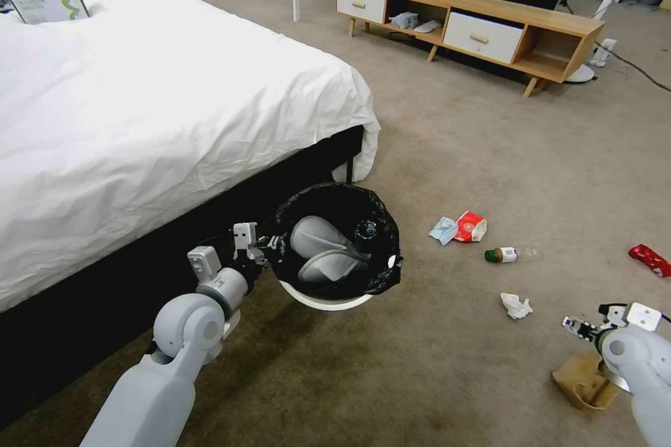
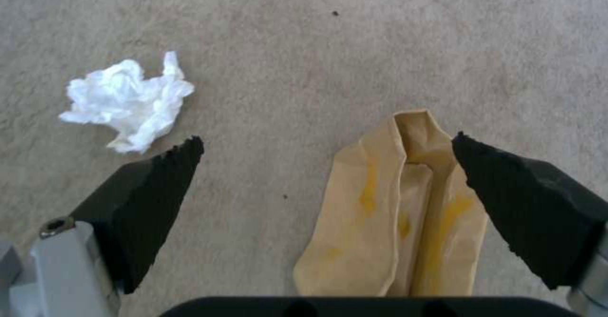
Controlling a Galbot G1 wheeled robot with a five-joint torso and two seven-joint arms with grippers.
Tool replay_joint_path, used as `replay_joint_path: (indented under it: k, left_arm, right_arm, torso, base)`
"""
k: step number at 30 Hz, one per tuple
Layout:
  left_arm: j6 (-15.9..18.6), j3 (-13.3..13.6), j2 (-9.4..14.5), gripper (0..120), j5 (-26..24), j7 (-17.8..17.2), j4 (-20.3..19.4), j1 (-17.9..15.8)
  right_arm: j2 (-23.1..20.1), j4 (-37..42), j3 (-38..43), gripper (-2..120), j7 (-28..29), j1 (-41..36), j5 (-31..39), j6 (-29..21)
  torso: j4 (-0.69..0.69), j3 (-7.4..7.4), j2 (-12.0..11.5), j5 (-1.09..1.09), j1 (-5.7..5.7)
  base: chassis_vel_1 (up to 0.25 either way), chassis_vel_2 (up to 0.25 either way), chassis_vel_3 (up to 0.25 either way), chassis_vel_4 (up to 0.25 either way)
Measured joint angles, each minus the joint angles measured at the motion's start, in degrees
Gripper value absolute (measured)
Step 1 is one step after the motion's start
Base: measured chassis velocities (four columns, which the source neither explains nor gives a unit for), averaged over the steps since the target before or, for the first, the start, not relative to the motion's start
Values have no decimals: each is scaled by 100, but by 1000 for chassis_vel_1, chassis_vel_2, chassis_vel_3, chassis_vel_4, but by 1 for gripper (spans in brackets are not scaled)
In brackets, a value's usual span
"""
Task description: Pick up the trash bin and place the garbage on the floor into it.
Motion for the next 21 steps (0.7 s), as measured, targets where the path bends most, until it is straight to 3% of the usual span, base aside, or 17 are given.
replay_joint_path:
  k: [21]
  left_arm:
    - [-27,-90,24,2,0,36,47,27]
  right_arm:
    - [374,-919,75,100,-606,318,-516,526]
  torso:
    - [1,0,0,-1,0]
  base:
    - [0,0,0,0]
